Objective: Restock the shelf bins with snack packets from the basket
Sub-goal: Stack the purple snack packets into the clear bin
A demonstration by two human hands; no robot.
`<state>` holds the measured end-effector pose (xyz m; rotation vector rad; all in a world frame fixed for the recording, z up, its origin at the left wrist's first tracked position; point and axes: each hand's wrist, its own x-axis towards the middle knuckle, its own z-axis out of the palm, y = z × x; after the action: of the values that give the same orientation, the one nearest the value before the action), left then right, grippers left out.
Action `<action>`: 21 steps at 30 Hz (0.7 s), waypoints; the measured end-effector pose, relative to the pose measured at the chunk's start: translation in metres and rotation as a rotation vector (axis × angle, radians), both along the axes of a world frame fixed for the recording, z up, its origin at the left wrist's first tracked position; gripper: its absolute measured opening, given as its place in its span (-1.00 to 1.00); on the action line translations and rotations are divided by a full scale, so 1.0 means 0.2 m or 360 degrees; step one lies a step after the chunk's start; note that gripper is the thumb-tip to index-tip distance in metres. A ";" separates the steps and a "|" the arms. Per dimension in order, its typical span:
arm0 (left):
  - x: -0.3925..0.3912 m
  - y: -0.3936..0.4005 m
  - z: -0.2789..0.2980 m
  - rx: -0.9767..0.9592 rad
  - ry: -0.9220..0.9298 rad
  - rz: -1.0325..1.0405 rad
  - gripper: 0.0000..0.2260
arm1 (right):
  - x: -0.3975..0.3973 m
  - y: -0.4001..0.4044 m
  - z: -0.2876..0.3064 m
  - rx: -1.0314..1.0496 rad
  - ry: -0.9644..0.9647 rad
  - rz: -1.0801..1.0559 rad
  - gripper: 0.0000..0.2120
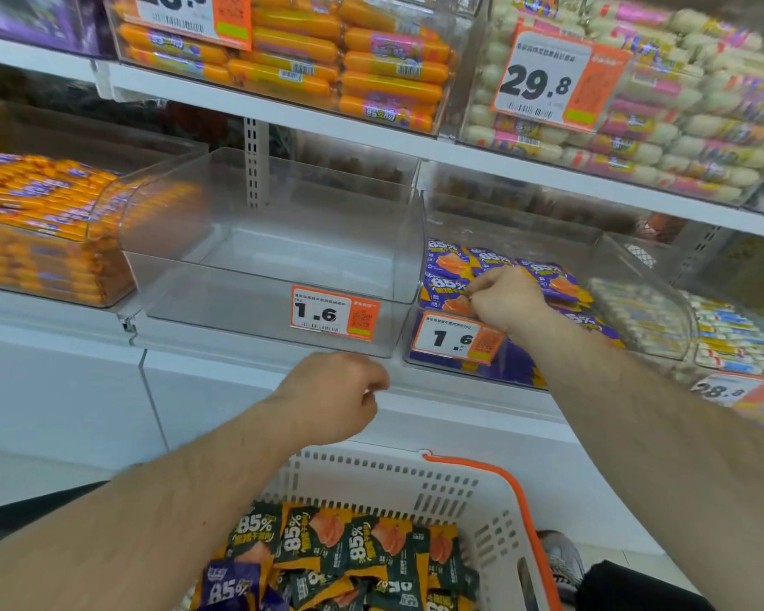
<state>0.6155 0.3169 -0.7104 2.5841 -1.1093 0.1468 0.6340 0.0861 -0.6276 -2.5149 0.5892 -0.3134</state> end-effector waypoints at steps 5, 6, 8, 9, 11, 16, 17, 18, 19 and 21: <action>-0.01 0.08 -0.05 0.0457 0.0489 0.0102 -0.69 | -0.12 0.10 -0.18 -0.0697 -0.1164 0.0264 -0.67; -0.01 0.10 -0.05 0.0530 0.0554 0.0107 -0.68 | -0.15 0.16 -0.25 -0.0738 -0.1282 0.0365 -0.70; -0.02 0.14 -0.09 0.0712 0.0649 0.0097 -0.66 | -0.23 0.31 -0.43 -0.0632 -0.1262 0.0597 -0.80; -0.02 0.17 -0.12 0.0819 0.0695 0.0089 -0.65 | -0.26 0.38 -0.54 -0.0536 -0.1126 0.0714 -0.86; -0.03 0.22 -0.18 0.1020 0.0757 0.0065 -0.66 | -0.33 0.51 -0.80 -0.0357 -0.0664 0.0918 -0.98; -0.08 0.31 -0.30 0.1179 0.0837 0.0020 -0.73 | -0.47 0.73 -1.28 0.0122 0.0754 0.1010 -0.76; -0.09 0.31 -0.31 0.1198 0.0854 0.0022 -0.71 | -0.50 0.76 -1.35 0.0192 0.0935 0.1012 -0.75; -0.09 0.32 -0.32 0.1211 0.0875 0.0030 -0.70 | -0.53 0.79 -1.41 0.0261 0.1107 0.1015 -0.75; -0.10 0.33 -0.33 0.1214 0.0894 0.0042 -0.69 | -0.56 0.82 -1.46 0.0313 0.1263 0.1026 -0.76; -0.10 0.34 -0.36 0.1203 0.0937 0.0062 -0.67 | -0.63 0.87 -1.56 0.0347 0.1487 0.1067 -0.72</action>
<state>0.5951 0.3849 -0.7815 2.9213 -0.9936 -1.1539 0.5084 0.2598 -0.9390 -2.3568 0.0455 1.1404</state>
